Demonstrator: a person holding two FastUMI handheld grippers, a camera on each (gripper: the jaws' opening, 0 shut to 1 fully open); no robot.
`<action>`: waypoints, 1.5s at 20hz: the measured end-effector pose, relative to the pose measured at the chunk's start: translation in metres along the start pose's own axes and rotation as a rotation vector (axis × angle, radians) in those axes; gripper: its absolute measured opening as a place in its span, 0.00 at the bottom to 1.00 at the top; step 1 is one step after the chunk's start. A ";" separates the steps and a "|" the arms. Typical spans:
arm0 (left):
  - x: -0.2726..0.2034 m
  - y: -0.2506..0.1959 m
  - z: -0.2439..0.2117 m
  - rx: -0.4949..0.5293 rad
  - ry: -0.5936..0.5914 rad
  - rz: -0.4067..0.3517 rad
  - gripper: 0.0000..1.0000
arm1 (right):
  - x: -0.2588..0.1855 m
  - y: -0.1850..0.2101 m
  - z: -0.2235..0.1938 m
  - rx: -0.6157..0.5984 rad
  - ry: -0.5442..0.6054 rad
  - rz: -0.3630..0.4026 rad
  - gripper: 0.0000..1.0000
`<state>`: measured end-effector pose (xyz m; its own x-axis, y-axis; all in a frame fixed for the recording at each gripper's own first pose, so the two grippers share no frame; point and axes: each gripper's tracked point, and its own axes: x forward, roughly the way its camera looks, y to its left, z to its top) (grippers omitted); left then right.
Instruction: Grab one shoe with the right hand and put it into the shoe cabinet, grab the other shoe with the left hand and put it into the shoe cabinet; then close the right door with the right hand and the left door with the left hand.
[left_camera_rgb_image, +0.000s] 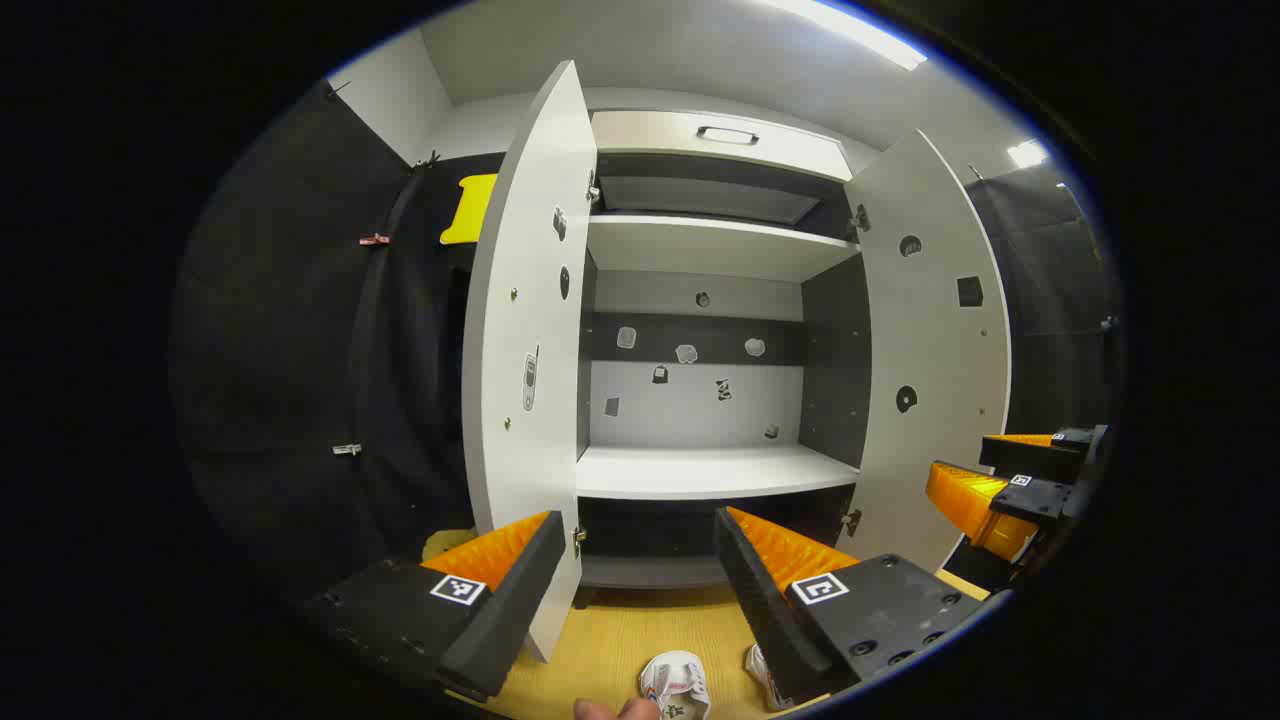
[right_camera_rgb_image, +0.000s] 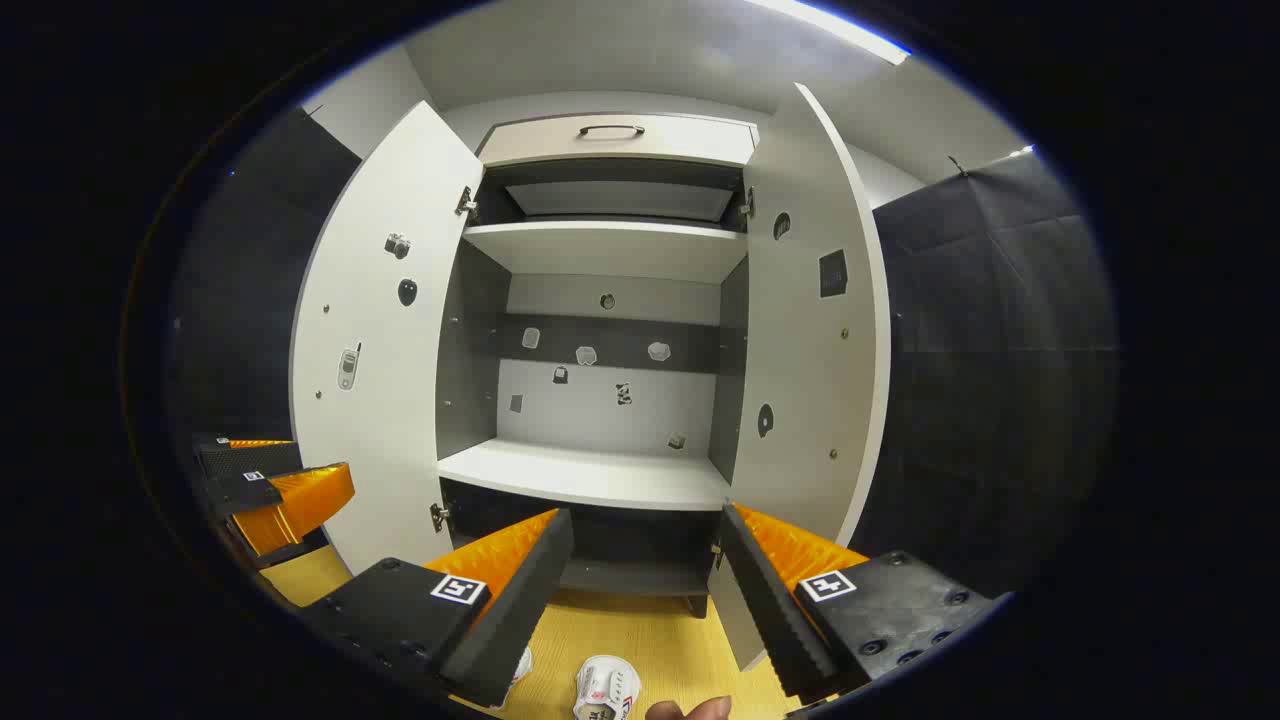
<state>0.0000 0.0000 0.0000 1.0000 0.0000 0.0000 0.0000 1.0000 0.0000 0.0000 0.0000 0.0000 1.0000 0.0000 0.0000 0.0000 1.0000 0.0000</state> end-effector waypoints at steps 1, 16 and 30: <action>0.000 0.000 0.000 0.000 -0.001 -0.001 0.95 | 0.000 0.000 0.000 0.001 0.000 0.001 0.98; 0.002 -0.002 0.000 0.008 -0.004 0.003 0.95 | 0.001 -0.002 -0.006 0.018 0.017 -0.002 0.98; -0.003 0.022 -0.008 0.001 -0.009 0.072 0.95 | -0.014 0.032 -0.102 0.092 0.263 0.087 0.98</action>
<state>-0.0034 0.0224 -0.0081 0.9974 0.0721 0.0089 -0.0721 0.9974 0.0006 -0.0140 0.0321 -0.1016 0.9619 0.0979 -0.2551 -0.0738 0.9920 0.1025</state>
